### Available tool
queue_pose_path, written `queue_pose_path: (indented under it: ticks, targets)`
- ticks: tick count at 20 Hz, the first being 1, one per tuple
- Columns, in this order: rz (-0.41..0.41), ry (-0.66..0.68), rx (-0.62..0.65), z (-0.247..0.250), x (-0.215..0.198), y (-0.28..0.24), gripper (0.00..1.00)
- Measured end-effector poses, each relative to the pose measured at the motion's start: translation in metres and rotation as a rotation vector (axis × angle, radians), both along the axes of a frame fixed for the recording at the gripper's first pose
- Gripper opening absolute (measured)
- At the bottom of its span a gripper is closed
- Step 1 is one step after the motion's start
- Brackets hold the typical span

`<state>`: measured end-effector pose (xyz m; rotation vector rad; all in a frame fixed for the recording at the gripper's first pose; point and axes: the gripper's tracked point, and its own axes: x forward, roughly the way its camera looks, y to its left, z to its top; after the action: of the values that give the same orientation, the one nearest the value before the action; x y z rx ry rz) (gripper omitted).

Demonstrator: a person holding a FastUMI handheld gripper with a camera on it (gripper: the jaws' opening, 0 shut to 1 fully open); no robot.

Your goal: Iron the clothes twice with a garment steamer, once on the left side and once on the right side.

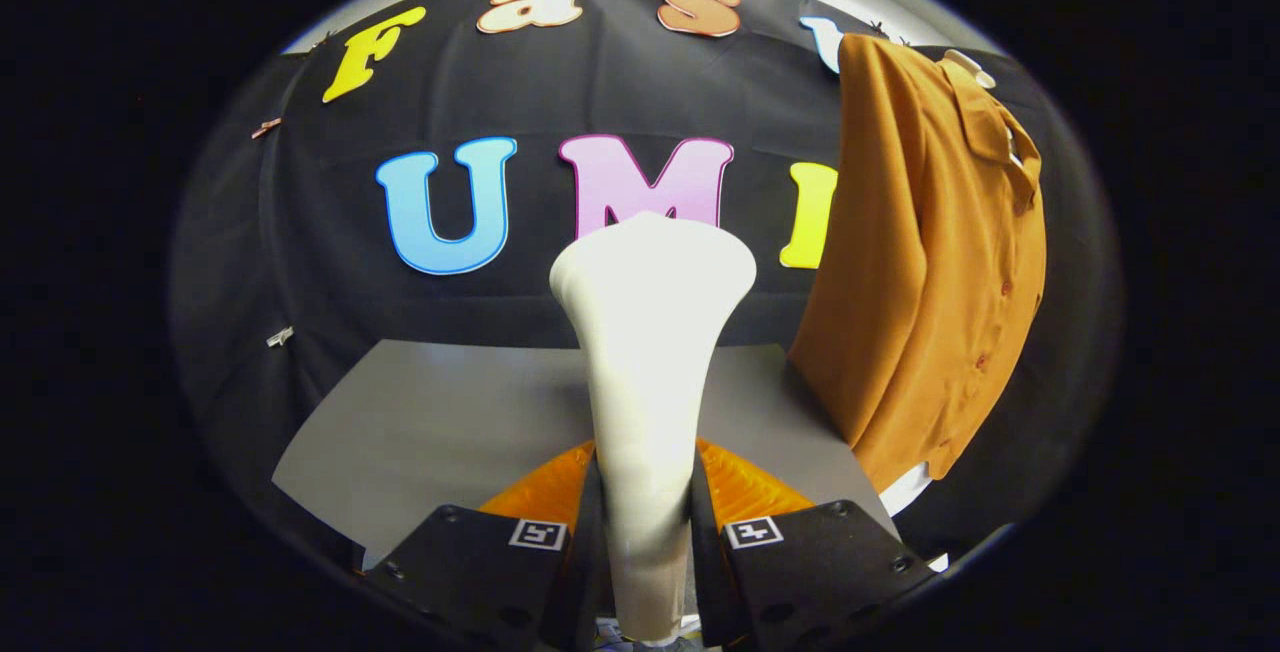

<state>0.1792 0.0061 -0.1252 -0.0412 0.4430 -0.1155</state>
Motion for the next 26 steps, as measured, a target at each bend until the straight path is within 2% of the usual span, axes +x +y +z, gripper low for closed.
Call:
queue_pose_path:
  ticks: [9,15,20,26]
  targets:
    - [-0.083,-0.076,-0.009,0.030,-0.091,0.005,0.43]
    - [-0.161,-0.132,-0.031,0.051,-0.142,-0.019,0.43]
    - [-0.226,-0.178,-0.003,0.069,-0.152,-0.065,0.42]
    - [-0.274,-0.203,0.002,0.080,-0.131,-0.150,0.42]
